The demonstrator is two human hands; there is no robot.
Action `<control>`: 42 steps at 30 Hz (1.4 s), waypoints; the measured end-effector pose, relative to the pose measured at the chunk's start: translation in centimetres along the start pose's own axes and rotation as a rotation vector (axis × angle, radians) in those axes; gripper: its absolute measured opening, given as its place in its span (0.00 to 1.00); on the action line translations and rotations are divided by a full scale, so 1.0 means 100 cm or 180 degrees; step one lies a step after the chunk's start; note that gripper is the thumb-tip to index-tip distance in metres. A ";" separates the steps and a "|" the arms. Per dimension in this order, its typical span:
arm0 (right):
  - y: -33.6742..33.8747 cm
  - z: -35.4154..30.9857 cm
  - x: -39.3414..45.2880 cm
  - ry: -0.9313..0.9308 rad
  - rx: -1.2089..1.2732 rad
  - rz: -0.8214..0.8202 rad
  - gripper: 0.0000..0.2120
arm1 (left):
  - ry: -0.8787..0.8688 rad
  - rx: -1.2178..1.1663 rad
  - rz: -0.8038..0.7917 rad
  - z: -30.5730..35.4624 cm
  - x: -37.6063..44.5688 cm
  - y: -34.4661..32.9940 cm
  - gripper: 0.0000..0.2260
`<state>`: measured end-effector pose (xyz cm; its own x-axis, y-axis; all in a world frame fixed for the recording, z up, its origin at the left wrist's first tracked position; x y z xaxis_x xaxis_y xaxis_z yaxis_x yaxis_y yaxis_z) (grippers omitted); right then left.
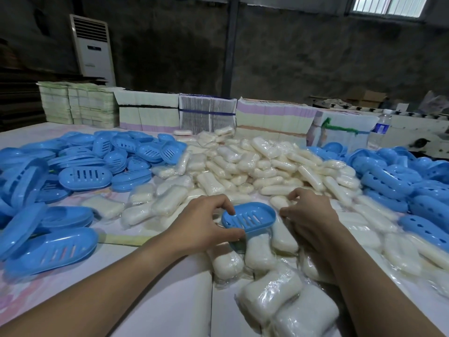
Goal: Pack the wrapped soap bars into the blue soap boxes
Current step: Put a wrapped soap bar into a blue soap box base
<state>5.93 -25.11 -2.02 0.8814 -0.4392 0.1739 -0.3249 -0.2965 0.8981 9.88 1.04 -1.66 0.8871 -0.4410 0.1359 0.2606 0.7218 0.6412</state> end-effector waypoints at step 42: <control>0.012 -0.076 -0.047 0.2149 0.1344 -0.0751 0.13 | -0.0195 -0.0186 -0.0564 -0.009 0.009 0.002 0.29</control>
<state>3.94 -16.99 1.32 0.9150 0.2379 0.3257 -0.0884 -0.6696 0.7374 11.06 1.26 -2.10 0.8011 -0.5942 0.0717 0.4338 0.6590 0.6144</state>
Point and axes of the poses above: each hand's wrist, its own x-axis towards the middle knuckle, its own y-axis out of the back of the hand, z = x × y, the point moved 8 cm from there along x, towards the middle knuckle, and after that the axes turned 12 degrees about y, right-handed, at the moved point
